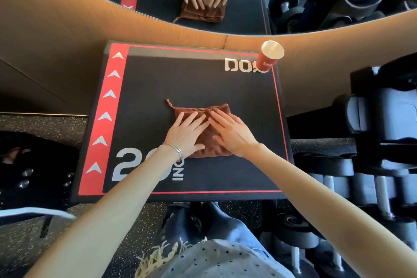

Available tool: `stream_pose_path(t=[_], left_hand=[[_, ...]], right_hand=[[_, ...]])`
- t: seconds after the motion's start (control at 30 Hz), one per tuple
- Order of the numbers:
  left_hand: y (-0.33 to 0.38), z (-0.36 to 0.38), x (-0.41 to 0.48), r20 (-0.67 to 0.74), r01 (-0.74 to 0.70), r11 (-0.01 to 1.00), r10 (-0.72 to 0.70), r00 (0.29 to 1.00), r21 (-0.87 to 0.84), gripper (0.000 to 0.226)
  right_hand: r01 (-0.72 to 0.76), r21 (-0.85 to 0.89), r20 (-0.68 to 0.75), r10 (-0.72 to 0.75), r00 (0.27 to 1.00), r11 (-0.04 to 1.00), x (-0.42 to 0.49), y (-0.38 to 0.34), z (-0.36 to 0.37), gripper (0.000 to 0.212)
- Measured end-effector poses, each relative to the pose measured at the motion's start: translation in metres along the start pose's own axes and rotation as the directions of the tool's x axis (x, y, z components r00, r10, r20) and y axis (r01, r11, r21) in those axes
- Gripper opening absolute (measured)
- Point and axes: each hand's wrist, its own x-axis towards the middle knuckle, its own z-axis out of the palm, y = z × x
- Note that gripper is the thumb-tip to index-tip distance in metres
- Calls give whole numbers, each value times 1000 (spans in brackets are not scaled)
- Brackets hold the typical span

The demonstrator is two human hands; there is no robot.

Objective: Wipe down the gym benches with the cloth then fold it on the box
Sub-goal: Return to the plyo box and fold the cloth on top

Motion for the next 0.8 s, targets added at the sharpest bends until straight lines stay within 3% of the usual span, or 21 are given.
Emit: stream_pose_path(t=[0.07,0.13,0.3,0.4,0.6,0.8], left_hand=[[-9,6,1,111,26,1000,-26,994,-4,79],[-23,8,4,174,51,998,-44,984,-34,82],[-30,10,8,165,36,999,-38,986,16,87],[-32,13,7,149,50,999,-49,988,-2,87],[-41,9,7,149,6,999,-13,989,46,89],[-62,10,-16,162,11,993,-30,986,121,97]], right_hand=[[-50,-102,166,67,984,994,3,6,11,59],[-95,-103,213,115,970,990,3,12,19,59],[-171,11,147,167,975,985,-4,22,21,63],[-218,-29,170,219,961,976,-7,32,17,55],[-105,-54,171,113,979,993,8,37,0,57],[-85,-10,201,85,976,996,-20,44,7,68]])
